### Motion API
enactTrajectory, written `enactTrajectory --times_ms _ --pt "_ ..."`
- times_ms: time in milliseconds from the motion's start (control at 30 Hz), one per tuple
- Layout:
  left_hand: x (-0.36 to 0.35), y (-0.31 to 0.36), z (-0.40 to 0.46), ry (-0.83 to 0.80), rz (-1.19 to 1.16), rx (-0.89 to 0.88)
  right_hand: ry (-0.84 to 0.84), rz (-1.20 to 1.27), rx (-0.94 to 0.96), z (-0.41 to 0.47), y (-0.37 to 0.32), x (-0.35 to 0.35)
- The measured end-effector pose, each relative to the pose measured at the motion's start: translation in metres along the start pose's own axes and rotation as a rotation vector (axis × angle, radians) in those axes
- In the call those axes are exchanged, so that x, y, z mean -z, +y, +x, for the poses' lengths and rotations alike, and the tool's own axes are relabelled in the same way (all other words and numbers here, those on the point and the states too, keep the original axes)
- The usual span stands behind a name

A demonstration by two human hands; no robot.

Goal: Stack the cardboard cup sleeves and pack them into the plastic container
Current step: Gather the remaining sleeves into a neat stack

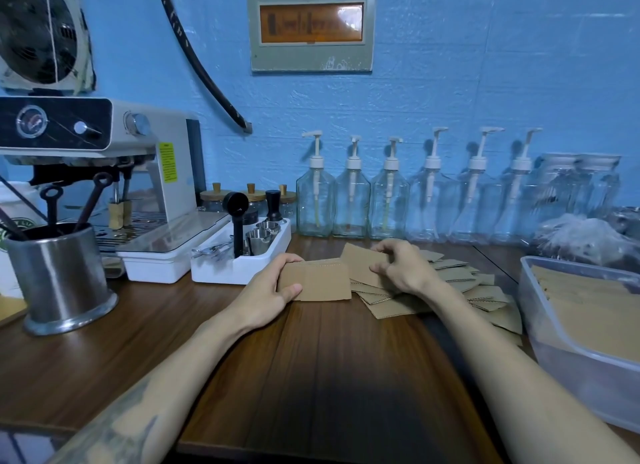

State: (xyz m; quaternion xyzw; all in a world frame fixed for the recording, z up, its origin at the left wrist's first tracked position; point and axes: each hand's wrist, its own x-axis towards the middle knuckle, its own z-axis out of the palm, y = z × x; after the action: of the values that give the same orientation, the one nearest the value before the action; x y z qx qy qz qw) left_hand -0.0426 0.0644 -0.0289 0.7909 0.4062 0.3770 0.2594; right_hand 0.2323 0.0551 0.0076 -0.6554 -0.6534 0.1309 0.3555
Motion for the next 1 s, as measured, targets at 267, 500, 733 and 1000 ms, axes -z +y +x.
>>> enactTrajectory --times_ms 267,500,733,1000 --pt "0.0 0.0 0.0 -0.014 0.011 0.012 0.172 0.48 0.043 -0.011 -0.021 0.013" --pt "0.0 -0.001 -0.001 -0.038 -0.015 0.019 0.011 0.813 0.107 -0.029 -0.043 0.008" --pt "-0.001 -0.001 0.0 -0.037 -0.021 0.021 0.039 0.662 0.151 -0.029 -0.047 0.003" --pt "-0.001 -0.002 0.0 -0.045 -0.048 0.006 -0.056 0.179 0.386 -0.033 -0.044 0.005"
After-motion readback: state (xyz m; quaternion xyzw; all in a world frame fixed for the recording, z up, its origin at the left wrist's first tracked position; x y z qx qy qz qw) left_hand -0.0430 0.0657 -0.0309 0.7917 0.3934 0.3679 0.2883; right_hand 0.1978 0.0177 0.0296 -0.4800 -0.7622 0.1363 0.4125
